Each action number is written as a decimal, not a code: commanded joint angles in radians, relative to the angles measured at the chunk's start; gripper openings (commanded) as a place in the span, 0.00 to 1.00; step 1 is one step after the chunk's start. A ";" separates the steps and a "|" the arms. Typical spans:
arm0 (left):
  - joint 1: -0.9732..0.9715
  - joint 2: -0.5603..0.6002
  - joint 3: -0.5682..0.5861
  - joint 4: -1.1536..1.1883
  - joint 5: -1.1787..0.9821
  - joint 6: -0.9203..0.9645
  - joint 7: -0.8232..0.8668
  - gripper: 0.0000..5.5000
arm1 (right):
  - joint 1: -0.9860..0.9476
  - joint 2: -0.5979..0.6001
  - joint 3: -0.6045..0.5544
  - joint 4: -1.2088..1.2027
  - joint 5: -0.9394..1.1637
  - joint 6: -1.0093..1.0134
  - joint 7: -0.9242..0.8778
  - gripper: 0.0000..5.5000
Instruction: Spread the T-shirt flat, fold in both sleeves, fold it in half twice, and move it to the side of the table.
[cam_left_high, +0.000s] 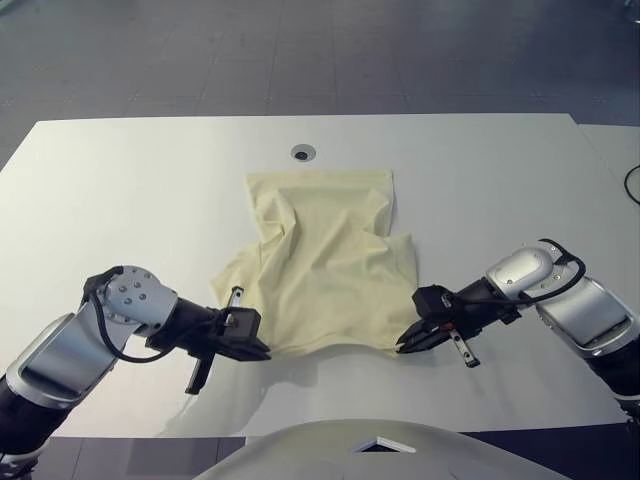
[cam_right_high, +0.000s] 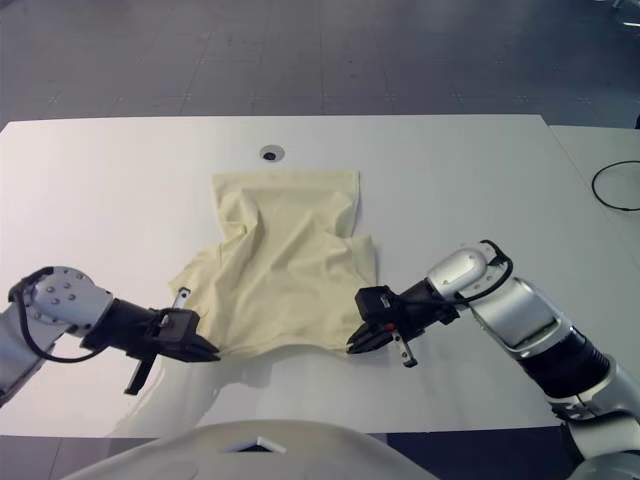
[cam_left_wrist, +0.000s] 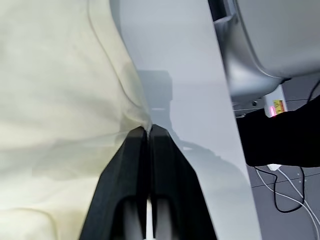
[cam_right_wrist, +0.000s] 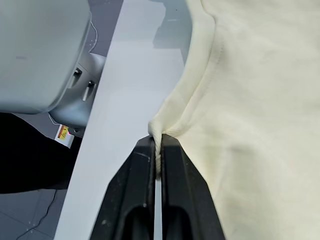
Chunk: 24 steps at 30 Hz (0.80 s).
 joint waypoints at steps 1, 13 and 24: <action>0.070 0.037 0.002 -0.020 0.011 -0.029 0.024 0.00 | 0.035 -0.005 -0.009 -0.040 0.013 0.030 -0.036 0.00; 0.098 0.048 0.161 -0.051 -0.208 0.046 0.014 0.25 | 0.107 -0.084 -0.149 -0.157 0.178 0.125 -0.039 0.30; -0.010 -0.005 0.614 0.084 -0.516 0.369 0.353 0.59 | 0.183 -0.038 -0.595 -0.169 0.436 0.331 -0.349 0.63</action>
